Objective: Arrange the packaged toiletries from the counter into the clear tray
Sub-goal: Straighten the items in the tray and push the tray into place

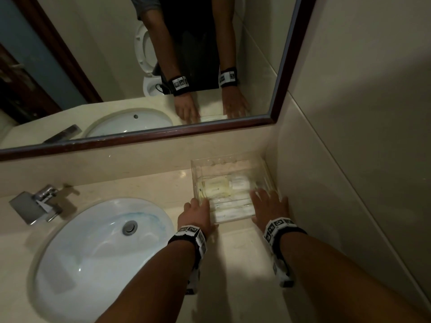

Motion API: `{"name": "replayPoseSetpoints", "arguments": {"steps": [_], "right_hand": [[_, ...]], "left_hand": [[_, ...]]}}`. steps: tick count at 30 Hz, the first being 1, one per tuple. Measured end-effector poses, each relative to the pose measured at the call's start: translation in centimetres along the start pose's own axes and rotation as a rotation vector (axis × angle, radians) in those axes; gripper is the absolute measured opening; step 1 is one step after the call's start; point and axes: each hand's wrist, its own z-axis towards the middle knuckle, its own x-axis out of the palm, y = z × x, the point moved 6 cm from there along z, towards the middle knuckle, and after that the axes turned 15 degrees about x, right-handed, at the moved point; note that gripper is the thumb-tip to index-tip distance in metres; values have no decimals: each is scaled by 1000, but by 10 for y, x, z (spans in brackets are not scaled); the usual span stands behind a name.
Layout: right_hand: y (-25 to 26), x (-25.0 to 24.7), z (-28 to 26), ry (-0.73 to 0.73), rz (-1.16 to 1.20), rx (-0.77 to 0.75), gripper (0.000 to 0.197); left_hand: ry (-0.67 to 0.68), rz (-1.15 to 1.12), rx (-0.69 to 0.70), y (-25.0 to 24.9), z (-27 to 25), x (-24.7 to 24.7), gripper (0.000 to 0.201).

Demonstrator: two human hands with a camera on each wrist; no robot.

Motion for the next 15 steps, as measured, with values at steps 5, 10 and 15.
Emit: {"name": "replayPoseSetpoints", "arguments": {"steps": [5,10,15], "right_hand": [[6,1,4,-28,20,-35,82],[8,4,11,-29,23,-37,81],[12,-3,13,-23,25,-28,79]], "left_hand": [[-47,93,53,-4,9,-7,64],[-60,26,118,-3,15,-4,71],[-42,24,130,0,19,-5,66]]}}
